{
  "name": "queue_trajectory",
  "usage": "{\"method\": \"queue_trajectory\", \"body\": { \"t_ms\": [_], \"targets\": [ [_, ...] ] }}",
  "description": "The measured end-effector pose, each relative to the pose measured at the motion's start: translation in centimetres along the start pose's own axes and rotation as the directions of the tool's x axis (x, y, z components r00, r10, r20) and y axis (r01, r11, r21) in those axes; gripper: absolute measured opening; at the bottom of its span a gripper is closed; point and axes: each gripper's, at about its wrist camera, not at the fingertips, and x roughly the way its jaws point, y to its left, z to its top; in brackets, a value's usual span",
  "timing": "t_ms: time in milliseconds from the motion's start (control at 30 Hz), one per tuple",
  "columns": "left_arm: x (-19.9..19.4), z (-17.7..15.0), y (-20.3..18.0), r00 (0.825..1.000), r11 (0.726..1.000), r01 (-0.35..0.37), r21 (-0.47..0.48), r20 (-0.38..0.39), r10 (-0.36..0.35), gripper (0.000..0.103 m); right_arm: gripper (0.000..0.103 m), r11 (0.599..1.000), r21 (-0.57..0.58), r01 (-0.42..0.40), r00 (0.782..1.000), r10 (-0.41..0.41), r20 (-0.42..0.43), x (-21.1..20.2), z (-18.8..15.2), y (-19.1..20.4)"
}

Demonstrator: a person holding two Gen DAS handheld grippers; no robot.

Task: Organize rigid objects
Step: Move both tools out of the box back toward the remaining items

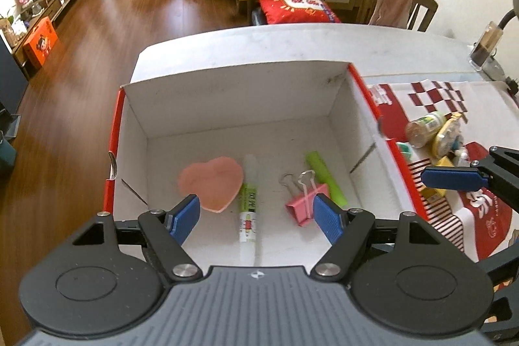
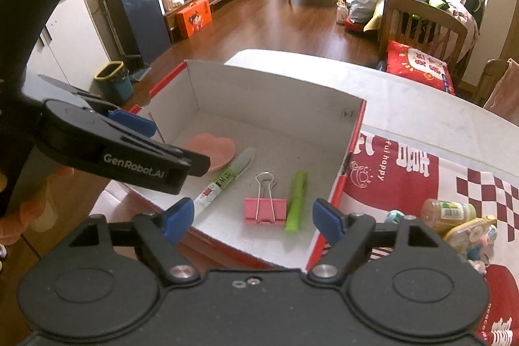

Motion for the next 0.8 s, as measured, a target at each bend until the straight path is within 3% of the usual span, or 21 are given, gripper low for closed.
{"method": "queue_trajectory", "body": {
  "t_ms": [467, 500, 800],
  "targets": [
    [-4.1, -1.5, -3.0, 0.993, 0.999, 0.010, -0.043, 0.115, -0.005, 0.078, 0.094, 0.999, 0.029, -0.035, 0.990, 0.031, 0.140, -7.0, -2.6, -3.5],
    [-4.4, -1.7, -3.2, 0.992, 0.999, 0.010, -0.050, 0.125, -0.004, 0.082, 0.096, 0.999, 0.031, -0.034, 0.988, 0.029, 0.152, -7.6, -3.0, -4.0],
    [-5.5, -3.5, -6.5, 0.975, 0.998, -0.014, -0.068, 0.219, 0.028, 0.082, 0.102, 0.999, 0.046, -0.010, 0.978, 0.000, 0.207, -11.4, -7.3, -8.3]
  ]
}}
